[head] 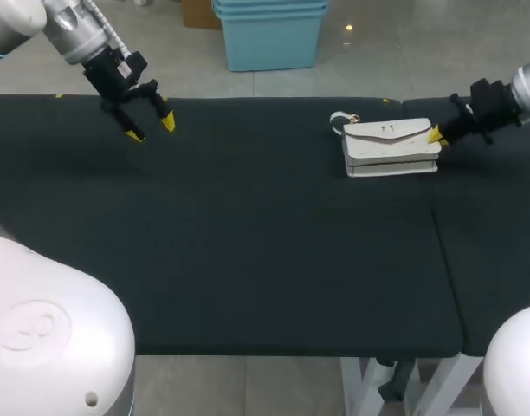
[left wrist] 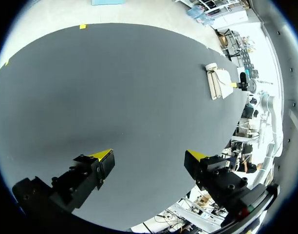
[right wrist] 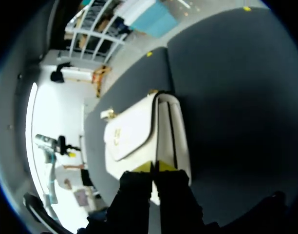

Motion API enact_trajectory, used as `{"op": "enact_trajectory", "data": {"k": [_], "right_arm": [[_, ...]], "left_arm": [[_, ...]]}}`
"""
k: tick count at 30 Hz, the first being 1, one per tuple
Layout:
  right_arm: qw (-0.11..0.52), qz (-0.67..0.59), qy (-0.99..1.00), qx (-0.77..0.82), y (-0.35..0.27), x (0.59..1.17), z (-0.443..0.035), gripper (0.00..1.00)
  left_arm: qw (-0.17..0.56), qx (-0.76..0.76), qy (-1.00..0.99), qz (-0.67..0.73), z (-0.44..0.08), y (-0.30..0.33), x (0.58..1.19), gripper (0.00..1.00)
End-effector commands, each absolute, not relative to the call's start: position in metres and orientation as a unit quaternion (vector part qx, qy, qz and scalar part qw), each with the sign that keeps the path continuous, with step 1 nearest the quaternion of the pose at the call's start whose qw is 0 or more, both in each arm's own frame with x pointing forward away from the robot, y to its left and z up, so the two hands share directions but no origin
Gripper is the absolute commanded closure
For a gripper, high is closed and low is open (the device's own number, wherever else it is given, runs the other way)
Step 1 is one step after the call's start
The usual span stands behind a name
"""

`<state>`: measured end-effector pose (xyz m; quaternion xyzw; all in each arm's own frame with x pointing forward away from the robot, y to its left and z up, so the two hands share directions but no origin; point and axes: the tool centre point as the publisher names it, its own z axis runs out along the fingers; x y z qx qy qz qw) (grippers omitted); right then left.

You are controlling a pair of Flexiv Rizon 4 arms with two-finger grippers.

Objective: Pick up the bag, open it, inspect its contents, close it, and place it on the opposite side

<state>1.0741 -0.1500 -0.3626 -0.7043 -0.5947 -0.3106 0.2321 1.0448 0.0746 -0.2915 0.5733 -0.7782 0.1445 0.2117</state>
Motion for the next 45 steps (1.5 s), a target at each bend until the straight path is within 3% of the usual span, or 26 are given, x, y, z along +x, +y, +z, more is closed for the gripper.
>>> {"op": "enact_trajectory", "data": {"k": [1,18,45], "right_arm": [[0.241,-0.297,-0.601,-0.702,-0.183,1.095,-0.363,1.00],[0.186,-0.272,-0.590,-0.737,-0.271,1.133,-0.353,1.00],[0.192,-0.251,-0.599,-0.735,-0.277,1.148,-0.365,1.00]], "left_arm": [[0.234,0.555,-0.794,0.082,-0.287,0.077,1.058,0.00],[0.219,0.572,-0.789,0.048,-0.284,0.101,1.074,0.00],[0.183,0.582,-0.792,0.021,-0.277,0.107,1.071,0.00]]}}
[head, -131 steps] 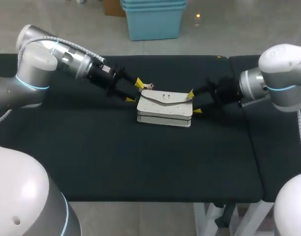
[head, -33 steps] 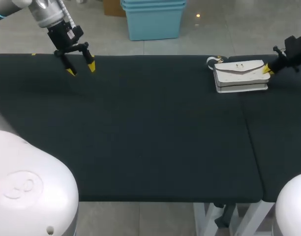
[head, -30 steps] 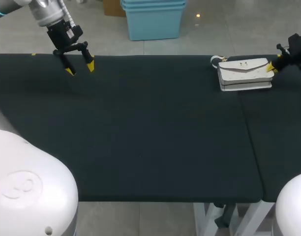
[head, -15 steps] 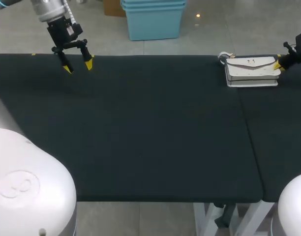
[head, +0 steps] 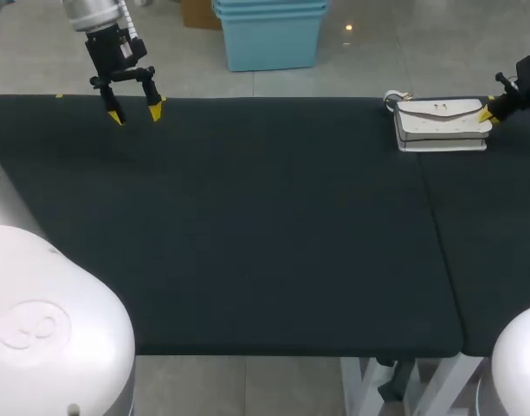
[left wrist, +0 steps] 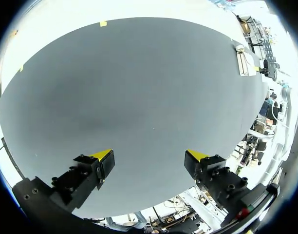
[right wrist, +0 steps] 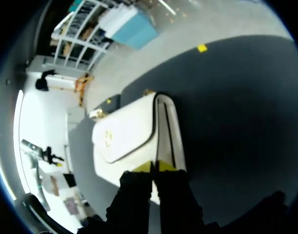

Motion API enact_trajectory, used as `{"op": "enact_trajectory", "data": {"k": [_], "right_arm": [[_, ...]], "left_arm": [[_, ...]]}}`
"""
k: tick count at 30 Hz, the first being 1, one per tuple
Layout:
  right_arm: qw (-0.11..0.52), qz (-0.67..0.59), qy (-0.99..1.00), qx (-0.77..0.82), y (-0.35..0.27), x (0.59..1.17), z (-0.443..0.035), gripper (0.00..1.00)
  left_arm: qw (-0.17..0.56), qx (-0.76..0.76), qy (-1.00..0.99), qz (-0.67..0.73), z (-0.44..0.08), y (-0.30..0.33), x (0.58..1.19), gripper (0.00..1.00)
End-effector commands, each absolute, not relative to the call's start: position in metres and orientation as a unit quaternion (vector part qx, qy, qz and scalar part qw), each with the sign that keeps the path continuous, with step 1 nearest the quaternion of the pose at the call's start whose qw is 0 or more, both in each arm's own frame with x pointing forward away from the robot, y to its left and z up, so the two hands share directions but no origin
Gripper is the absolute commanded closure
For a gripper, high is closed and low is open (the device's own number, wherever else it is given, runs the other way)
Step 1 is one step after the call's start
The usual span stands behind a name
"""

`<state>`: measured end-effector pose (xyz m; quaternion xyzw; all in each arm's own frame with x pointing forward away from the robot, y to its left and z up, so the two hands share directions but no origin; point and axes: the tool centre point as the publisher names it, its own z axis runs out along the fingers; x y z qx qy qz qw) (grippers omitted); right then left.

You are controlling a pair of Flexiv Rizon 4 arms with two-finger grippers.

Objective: Pick up the bag, open it, inspect its contents, close it, and place it on the opposite side

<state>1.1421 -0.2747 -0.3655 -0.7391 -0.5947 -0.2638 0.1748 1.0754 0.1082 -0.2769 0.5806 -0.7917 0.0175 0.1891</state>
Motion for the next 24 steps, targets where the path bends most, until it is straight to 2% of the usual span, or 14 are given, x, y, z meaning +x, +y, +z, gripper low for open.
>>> {"op": "enact_trajectory", "data": {"k": [1,2,9,24], "right_arm": [[0.192,-0.251,-0.599,-0.735,-0.277,1.148,-0.365,0.69],[0.192,-0.251,-0.599,-0.735,-0.277,1.148,-0.365,0.00],[0.192,-0.251,-0.599,-0.735,-0.277,1.148,-0.365,0.00],[0.048,-0.207,-0.609,-0.764,-0.279,1.114,-0.302,0.00]], "left_arm": [[0.182,0.582,-0.792,0.022,-0.277,0.107,1.071,0.00],[0.182,0.582,-0.792,0.023,-0.277,0.107,1.071,0.00],[0.178,0.580,-0.794,0.028,-0.274,0.106,1.068,0.00],[0.146,0.585,-0.798,0.027,-0.261,0.110,1.060,0.00]]}}
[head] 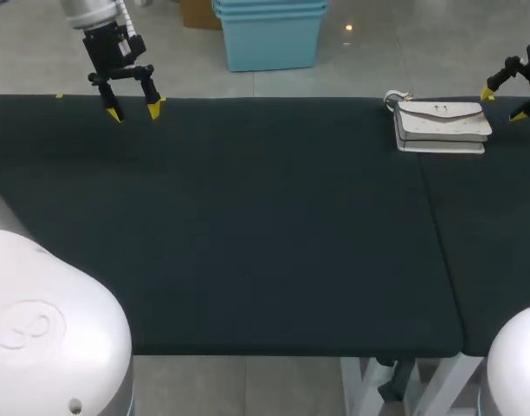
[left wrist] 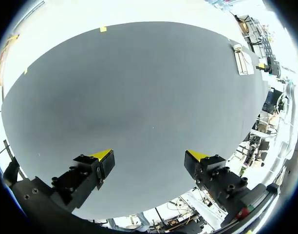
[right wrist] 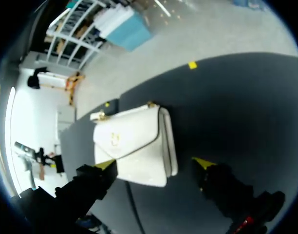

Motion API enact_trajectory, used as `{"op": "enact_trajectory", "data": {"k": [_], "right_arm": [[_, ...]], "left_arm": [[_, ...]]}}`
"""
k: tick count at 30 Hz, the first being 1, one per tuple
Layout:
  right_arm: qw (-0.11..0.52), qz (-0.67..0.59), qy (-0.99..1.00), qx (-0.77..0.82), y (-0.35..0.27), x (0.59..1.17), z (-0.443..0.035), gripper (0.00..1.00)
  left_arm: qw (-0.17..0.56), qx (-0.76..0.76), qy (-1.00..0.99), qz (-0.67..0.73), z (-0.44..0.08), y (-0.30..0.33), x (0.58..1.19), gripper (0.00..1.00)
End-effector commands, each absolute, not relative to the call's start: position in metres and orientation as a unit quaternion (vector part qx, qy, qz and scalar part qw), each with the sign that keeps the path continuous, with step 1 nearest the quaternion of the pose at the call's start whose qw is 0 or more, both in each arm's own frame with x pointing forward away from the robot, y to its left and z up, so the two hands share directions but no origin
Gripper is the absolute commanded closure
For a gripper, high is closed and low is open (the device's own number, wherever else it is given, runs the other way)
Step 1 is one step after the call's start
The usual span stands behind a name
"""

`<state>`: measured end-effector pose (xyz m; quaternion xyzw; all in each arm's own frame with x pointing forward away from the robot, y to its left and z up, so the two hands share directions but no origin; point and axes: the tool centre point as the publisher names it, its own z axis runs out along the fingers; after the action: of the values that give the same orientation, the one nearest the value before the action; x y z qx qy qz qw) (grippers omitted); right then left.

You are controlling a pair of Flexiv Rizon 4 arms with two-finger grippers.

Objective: Pick up the bag, open it, inspect its contents, close it, and place it on the opposite side

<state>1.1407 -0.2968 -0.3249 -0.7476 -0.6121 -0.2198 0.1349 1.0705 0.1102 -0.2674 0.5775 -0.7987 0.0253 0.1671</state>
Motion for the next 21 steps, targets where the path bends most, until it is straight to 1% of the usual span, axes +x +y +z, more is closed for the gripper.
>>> {"op": "enact_trajectory", "data": {"k": [1,6,13,21], "right_arm": [[0.036,-0.201,-0.612,-0.764,-0.278,1.113,-0.299,0.00],[-0.002,-0.195,-0.631,-0.751,-0.259,1.095,-0.276,0.00],[-0.053,-0.146,-0.639,-0.754,-0.233,1.071,-0.260,0.00],[-0.066,-0.118,-0.634,-0.761,-0.214,1.046,-0.251,0.00]], "left_arm": [[0.140,0.588,-0.796,0.024,-0.259,0.111,1.059,0.00],[0.120,0.606,-0.786,0.027,-0.254,0.119,1.058,0.00],[0.091,0.624,-0.775,0.041,-0.245,0.134,1.058,0.00],[0.017,0.649,-0.753,0.107,-0.231,0.156,1.067,0.00]]}}
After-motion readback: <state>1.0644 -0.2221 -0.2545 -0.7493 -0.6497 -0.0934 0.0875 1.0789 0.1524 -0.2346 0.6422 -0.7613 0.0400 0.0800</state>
